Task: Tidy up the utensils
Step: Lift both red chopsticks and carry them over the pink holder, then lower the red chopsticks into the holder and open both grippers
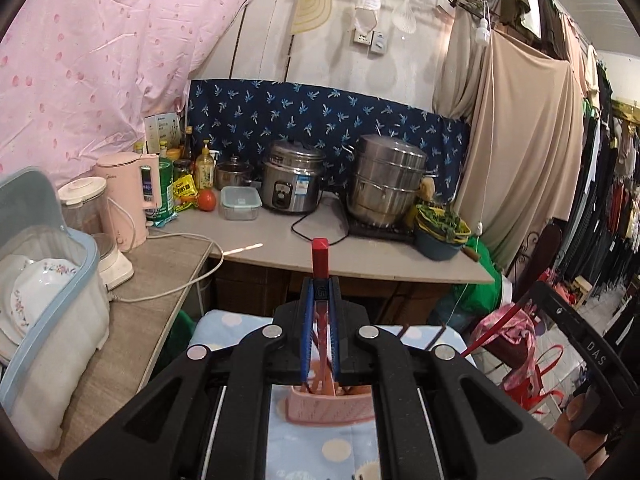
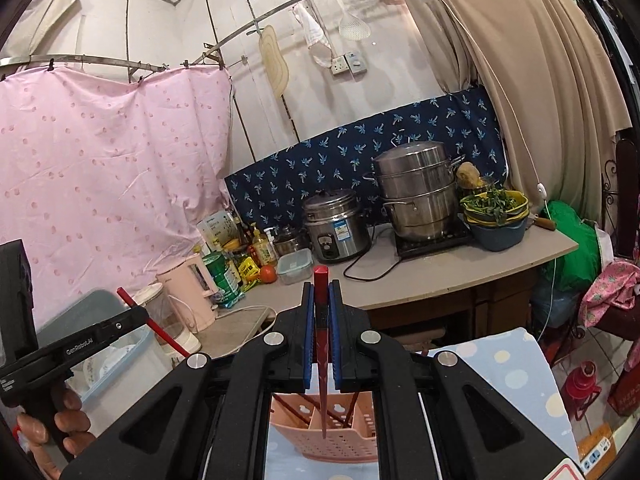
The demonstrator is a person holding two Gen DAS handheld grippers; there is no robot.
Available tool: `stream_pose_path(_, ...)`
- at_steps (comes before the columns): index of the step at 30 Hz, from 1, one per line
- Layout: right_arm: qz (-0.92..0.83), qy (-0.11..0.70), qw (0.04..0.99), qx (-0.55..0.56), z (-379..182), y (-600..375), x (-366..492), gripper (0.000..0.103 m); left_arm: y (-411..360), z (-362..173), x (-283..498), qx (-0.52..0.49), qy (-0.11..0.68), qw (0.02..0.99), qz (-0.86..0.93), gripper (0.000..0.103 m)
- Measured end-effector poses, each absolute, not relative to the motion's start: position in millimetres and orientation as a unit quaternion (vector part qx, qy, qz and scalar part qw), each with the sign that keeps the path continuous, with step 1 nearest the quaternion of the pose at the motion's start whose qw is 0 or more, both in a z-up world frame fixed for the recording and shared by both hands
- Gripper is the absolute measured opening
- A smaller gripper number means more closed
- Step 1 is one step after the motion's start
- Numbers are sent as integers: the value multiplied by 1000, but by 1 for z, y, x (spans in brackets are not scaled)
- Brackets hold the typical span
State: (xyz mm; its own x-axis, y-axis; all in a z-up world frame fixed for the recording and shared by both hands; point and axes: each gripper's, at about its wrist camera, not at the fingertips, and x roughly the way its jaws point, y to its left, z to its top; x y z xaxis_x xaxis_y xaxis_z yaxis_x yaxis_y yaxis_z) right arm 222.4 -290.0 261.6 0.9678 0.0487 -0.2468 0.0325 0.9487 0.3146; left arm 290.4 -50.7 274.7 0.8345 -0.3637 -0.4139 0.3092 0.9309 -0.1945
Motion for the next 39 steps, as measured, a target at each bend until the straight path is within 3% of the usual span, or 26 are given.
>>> stream_pose_path(21,-3,248,951,183,153,-293,304,8,-70,174,366,-62,327,930,-158,7)
stream_pose_path(23,-3,249,951,183,149,-293,302,14,-67,167,367,-72,335,925,-162,8)
stream_pose_path(24,-8,248,951,183,148,-294,301,15,-65,165,365,-78,335,925,-161,12)
stream_pose_path(27,-11,241,951,191,152,-299,295,17,-60,167,358,-76,320,934,-138,48)
stream_pose_path(39,-7,221,954,203,167,-303,231,21,-51,179,317,-40,308,943,-122,50)
